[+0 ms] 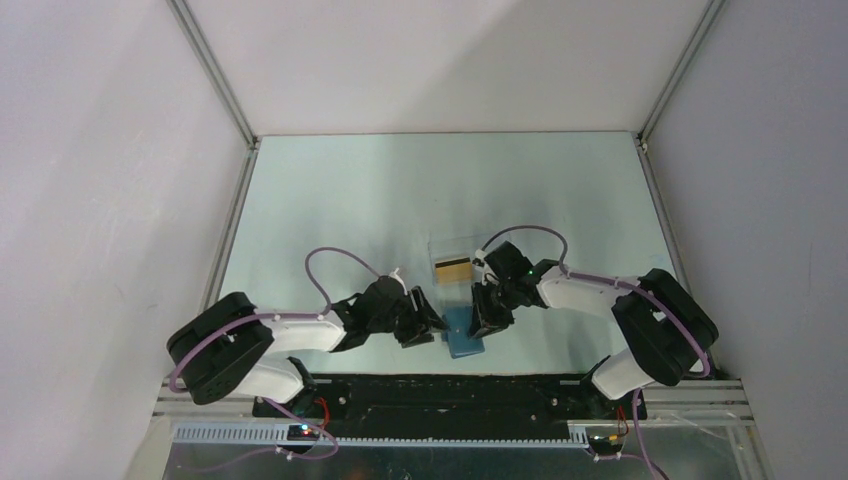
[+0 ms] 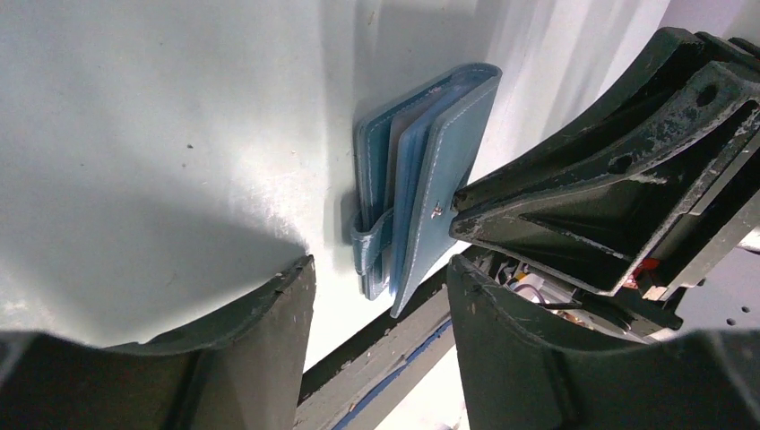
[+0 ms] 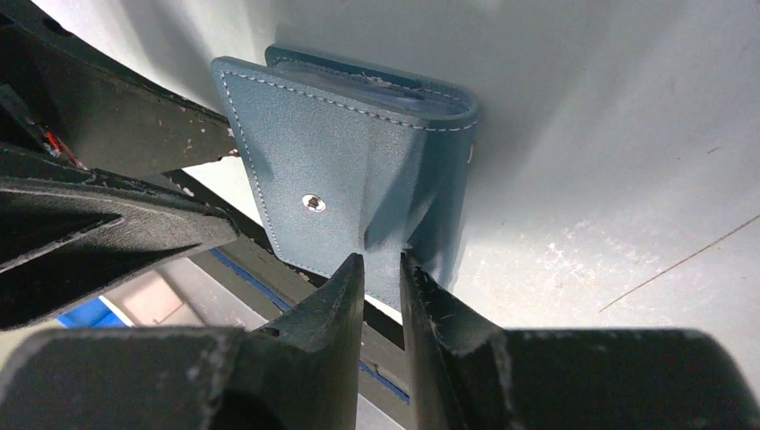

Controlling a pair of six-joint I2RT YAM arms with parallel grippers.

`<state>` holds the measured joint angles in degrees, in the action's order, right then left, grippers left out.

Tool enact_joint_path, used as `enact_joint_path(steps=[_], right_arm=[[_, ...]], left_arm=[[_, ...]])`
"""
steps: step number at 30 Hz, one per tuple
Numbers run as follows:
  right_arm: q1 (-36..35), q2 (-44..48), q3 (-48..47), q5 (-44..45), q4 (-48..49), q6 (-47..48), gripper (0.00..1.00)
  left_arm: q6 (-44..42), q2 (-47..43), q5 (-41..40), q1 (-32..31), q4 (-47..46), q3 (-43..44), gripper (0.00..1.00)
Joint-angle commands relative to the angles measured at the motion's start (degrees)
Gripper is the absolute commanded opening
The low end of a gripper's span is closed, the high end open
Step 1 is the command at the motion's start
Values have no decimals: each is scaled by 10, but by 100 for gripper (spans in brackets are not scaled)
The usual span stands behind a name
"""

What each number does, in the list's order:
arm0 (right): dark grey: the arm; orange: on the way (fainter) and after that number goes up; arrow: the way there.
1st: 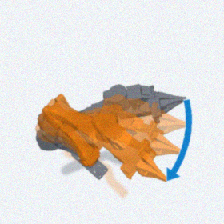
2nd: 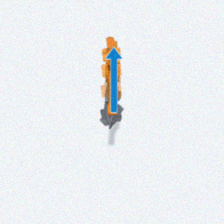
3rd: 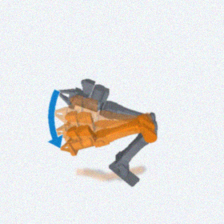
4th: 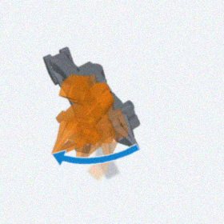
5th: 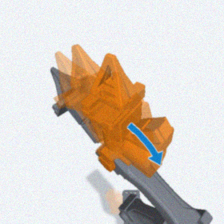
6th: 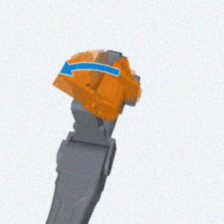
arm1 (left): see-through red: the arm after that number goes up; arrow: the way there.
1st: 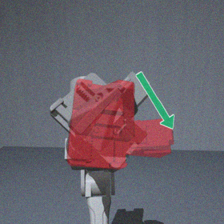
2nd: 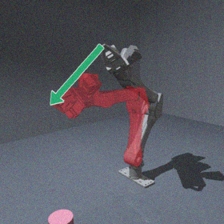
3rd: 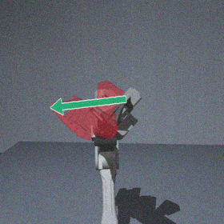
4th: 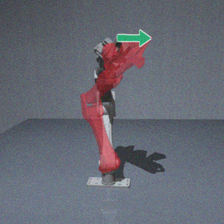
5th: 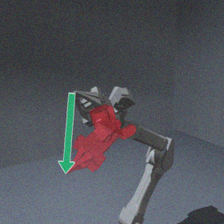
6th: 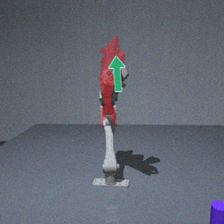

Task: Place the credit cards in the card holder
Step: Close the card holder at the center of the board.

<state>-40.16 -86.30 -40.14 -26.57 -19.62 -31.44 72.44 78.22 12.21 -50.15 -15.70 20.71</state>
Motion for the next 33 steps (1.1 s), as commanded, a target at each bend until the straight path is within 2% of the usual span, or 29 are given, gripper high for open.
enact_joint_path(steps=[1,9,17,20,22,24,27,33], right_arm=[[-23,-38,-11,89,-9,12,26],[-28,-47,-16,96,-15,11,26],[-33,-53,-15,107,-26,16,25],[-33,-57,-16,107,-26,17,25],[-33,-58,-16,105,-26,17,25],[-33,-58,-17,107,-29,17,25],[-34,-58,-19,117,-37,19,25],[-37,-60,-24,134,-52,23,25]], left_arm=[[-12,-7,-12,4,-1,13,62],[-18,23,-26,4,20,19,41],[-30,66,-28,-2,53,48,37],[-49,80,-40,-8,120,84,26],[-74,86,-68,-18,220,125,24],[-93,92,-84,-25,275,154,23],[-107,100,-97,-32,322,175,15],[-138,135,-102,-51,389,219,12]])
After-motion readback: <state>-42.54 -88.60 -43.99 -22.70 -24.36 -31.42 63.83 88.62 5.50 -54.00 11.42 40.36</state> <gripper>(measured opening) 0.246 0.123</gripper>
